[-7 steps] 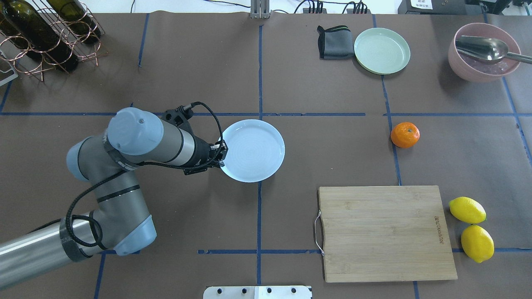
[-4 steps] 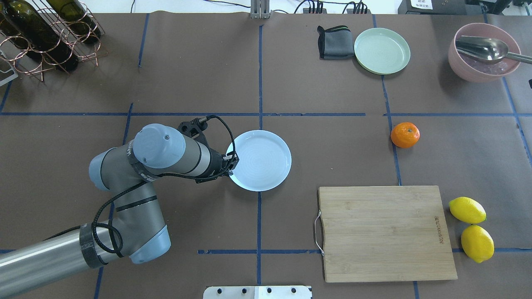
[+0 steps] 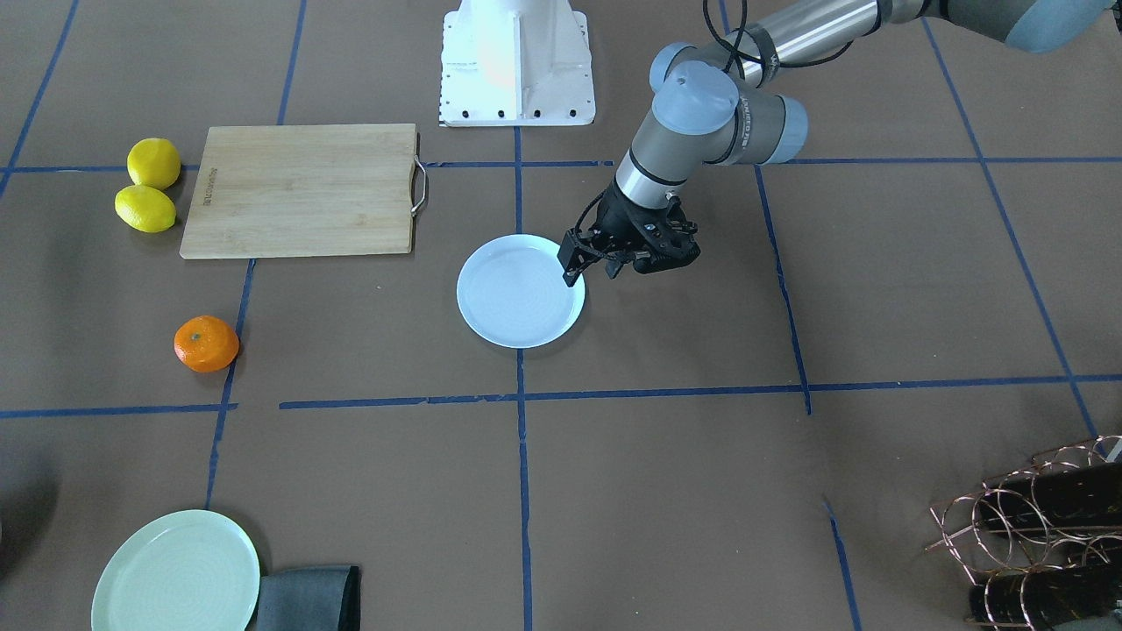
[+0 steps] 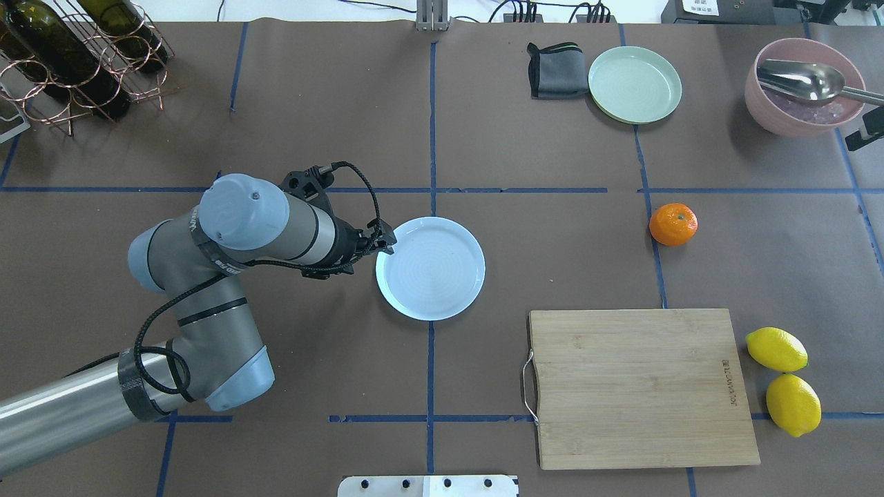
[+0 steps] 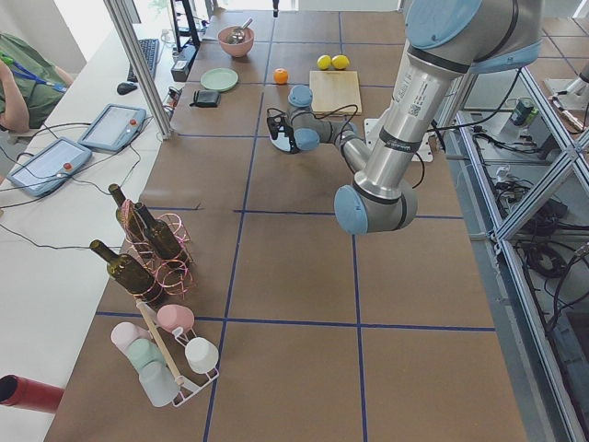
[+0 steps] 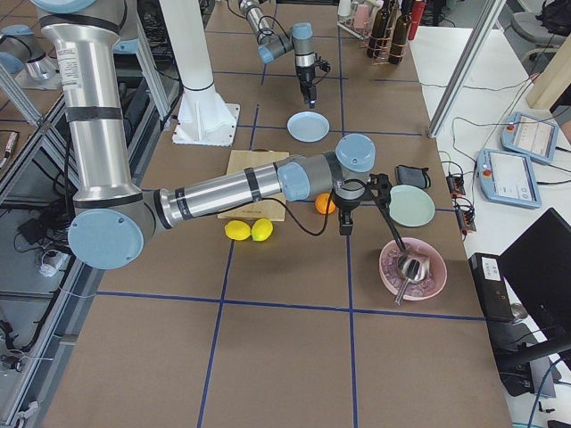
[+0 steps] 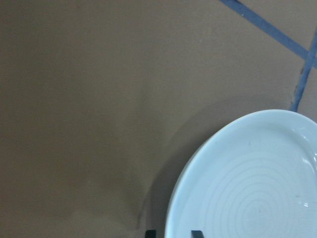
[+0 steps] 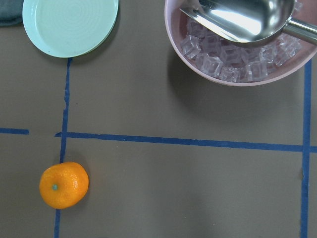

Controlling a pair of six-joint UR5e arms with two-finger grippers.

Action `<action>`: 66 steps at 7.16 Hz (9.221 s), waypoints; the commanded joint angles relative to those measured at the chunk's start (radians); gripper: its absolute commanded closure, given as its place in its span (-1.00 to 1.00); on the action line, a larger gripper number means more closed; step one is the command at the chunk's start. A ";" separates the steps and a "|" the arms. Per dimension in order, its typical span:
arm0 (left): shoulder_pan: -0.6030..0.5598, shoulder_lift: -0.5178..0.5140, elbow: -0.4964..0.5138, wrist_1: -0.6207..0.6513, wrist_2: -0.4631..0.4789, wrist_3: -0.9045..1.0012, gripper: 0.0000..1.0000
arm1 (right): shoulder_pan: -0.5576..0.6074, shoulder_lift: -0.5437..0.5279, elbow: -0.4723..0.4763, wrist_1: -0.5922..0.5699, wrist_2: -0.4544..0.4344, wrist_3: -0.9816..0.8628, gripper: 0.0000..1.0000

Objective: Pick orange to plate

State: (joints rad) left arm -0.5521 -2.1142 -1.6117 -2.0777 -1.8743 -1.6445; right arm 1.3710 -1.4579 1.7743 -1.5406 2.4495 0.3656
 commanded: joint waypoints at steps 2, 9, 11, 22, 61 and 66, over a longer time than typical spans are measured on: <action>-0.116 0.008 -0.094 0.183 -0.028 0.251 -1.00 | -0.192 0.066 -0.001 0.126 -0.128 0.274 -1.00; -0.192 0.143 -0.195 0.264 -0.028 0.520 -1.00 | -0.449 0.154 -0.085 0.200 -0.333 0.380 -1.00; -0.218 0.143 -0.198 0.310 -0.029 0.525 -1.00 | -0.486 0.155 -0.116 0.201 -0.363 0.377 -1.00; -0.247 0.152 -0.198 0.311 -0.029 0.528 -1.00 | -0.530 0.159 -0.174 0.201 -0.391 0.349 -0.16; -1.019 0.576 -0.063 0.554 -0.483 1.905 -1.00 | 0.181 0.055 -0.088 -0.355 -0.073 -0.660 -1.00; -1.034 0.574 -0.066 0.554 -0.480 1.907 -1.00 | 0.223 -0.070 -0.162 -0.179 -0.095 -0.553 -1.00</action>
State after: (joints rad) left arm -1.5853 -1.5390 -1.6781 -1.5232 -2.3559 0.2617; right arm 1.5896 -1.5009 1.6334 -1.7797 2.3572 -0.2470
